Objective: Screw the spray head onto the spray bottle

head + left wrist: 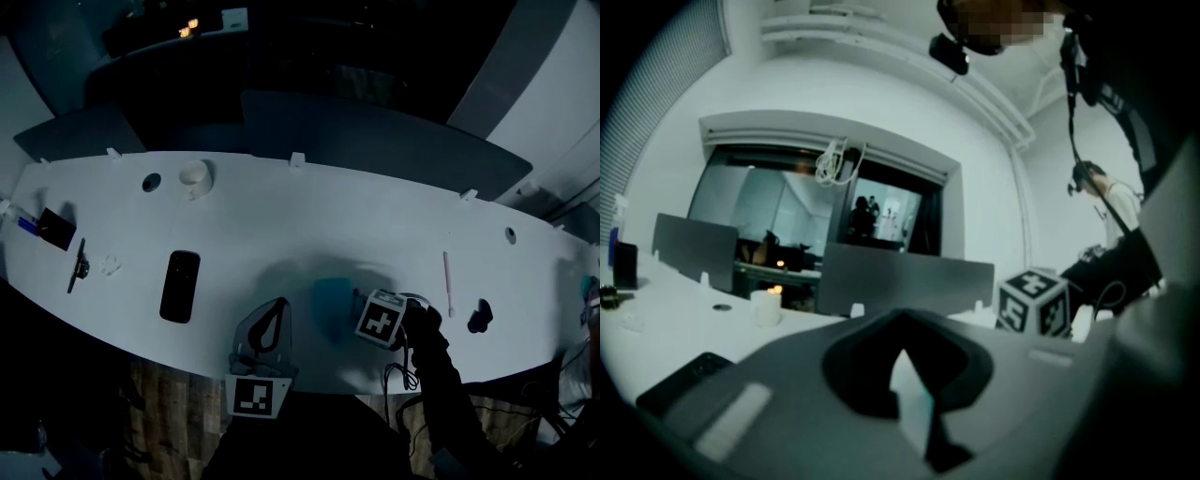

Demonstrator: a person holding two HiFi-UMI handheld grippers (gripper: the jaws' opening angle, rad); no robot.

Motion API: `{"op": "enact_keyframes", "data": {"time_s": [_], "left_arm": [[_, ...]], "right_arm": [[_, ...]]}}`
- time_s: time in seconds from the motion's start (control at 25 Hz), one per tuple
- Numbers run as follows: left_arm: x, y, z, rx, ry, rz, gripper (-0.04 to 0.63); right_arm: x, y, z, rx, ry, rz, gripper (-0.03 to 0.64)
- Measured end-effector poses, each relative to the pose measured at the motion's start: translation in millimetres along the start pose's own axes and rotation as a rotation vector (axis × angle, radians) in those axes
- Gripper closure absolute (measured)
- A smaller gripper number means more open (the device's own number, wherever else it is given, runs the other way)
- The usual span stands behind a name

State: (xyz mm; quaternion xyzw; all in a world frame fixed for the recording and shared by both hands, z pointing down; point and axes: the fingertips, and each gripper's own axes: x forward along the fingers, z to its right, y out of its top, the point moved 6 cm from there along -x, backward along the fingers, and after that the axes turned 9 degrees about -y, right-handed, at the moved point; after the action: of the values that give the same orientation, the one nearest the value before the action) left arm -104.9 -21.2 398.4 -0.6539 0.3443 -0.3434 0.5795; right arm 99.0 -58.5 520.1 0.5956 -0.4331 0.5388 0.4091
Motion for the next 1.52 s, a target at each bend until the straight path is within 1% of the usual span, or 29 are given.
{"op": "enact_keyframes", "data": {"time_s": [0.08, 0.16, 0.2, 0.36, 0.56, 0.64, 0.72, 0.8, 1.0, 1.08, 1.16, 1.24, 1.32, 1.36, 1.4, 1.44, 1.52], "left_arm": [[1, 1, 1, 0.005, -0.001, 0.000, 0.592], [3, 2, 3, 0.014, -0.007, 0.003, 0.592], [4, 3, 4, 0.018, -0.011, 0.005, 0.592], [7, 4, 7, 0.022, -0.022, 0.002, 0.592], [10, 5, 16, 0.035, -0.049, 0.008, 0.592], [10, 5, 20, 0.035, -0.057, 0.006, 0.592], [10, 6, 24, 0.038, -0.064, 0.005, 0.592], [9, 7, 29, 0.042, -0.071, 0.008, 0.592], [7, 9, 38, 0.050, -0.084, 0.012, 0.592], [6, 10, 41, 0.056, -0.086, 0.011, 0.592], [5, 9, 43, 0.060, -0.086, 0.007, 0.592], [3, 9, 45, 0.072, -0.086, 0.006, 0.592], [2, 9, 47, 0.069, -0.091, 0.000, 0.592], [3, 8, 50, 0.054, -0.105, -0.006, 0.592], [4, 8, 54, 0.031, -0.136, -0.015, 0.592], [6, 7, 59, 0.001, -0.191, -0.023, 0.592], [10, 5, 75, -0.045, -0.358, -0.034, 0.592]], "right_arm": [[-1, -1, -2, 0.057, 0.015, 0.059, 0.495], [-7, -4, -3, 0.179, 0.051, 0.159, 0.495], [-14, -5, -1, 0.246, 0.053, 0.236, 0.495], [-52, -9, 20, 0.472, 0.001, 0.577, 0.495], [-74, -36, 27, 0.759, 0.043, 0.835, 0.495], [-84, -42, 27, 0.837, 0.037, 0.946, 0.495], [-95, -47, 27, 0.894, 0.000, 1.074, 0.495], [-107, -51, 26, 0.906, -0.086, 1.187, 0.495], [-132, -51, 12, 0.832, -0.363, 1.379, 0.495], [-142, -50, 2, 0.819, -0.426, 1.452, 0.495], [-151, -49, -8, 0.834, -0.444, 1.519, 0.495], [-156, -48, -16, 0.846, -0.446, 1.559, 0.495], [-161, -46, -23, 0.839, -0.418, 1.590, 0.495], [-164, -45, -27, 0.825, -0.398, 1.603, 0.495], [-167, -44, -30, 0.805, -0.385, 1.611, 0.495], [-171, -43, -32, 0.784, -0.382, 1.615, 0.495], [-176, -42, -33, 0.760, -0.385, 1.620, 0.495]]}}
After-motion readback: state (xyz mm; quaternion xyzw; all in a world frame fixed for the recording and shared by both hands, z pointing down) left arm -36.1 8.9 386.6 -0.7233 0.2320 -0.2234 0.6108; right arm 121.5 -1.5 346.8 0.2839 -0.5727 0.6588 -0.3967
